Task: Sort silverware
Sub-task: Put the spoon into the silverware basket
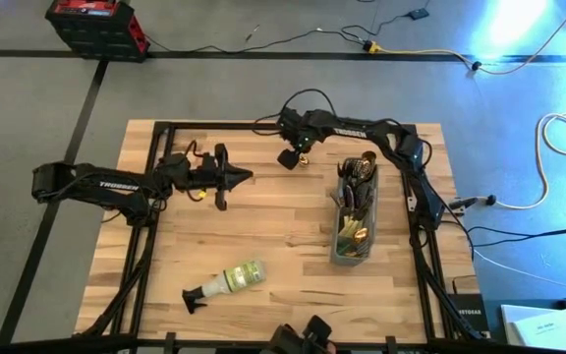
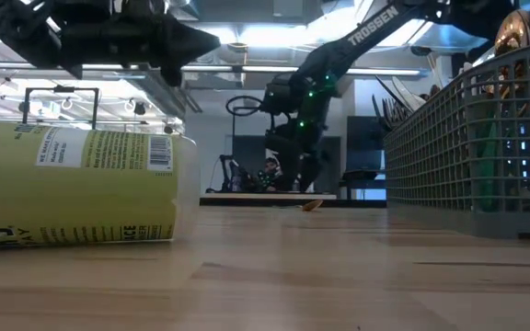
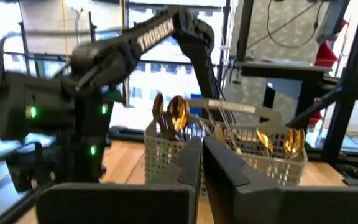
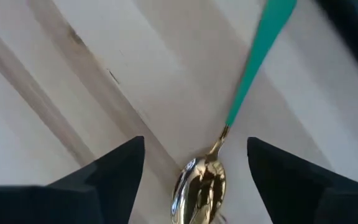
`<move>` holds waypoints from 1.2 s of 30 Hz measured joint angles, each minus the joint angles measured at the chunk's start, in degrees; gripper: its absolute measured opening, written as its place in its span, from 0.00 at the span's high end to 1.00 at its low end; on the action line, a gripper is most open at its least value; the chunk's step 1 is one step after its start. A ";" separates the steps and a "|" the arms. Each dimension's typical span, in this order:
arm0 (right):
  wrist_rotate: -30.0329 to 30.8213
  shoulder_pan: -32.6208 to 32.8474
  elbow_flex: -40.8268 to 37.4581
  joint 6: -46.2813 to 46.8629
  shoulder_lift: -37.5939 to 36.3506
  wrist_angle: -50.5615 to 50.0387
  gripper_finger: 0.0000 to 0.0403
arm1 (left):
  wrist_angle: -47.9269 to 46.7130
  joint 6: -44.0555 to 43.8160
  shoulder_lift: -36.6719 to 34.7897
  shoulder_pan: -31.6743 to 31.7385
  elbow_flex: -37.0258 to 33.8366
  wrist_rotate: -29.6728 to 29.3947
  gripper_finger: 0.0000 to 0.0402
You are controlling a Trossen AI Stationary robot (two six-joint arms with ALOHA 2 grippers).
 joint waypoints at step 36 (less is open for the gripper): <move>-4.63 0.88 0.34 -1.68 4.10 -3.28 0.97 | -0.82 -0.34 0.07 -0.58 0.00 0.02 1.00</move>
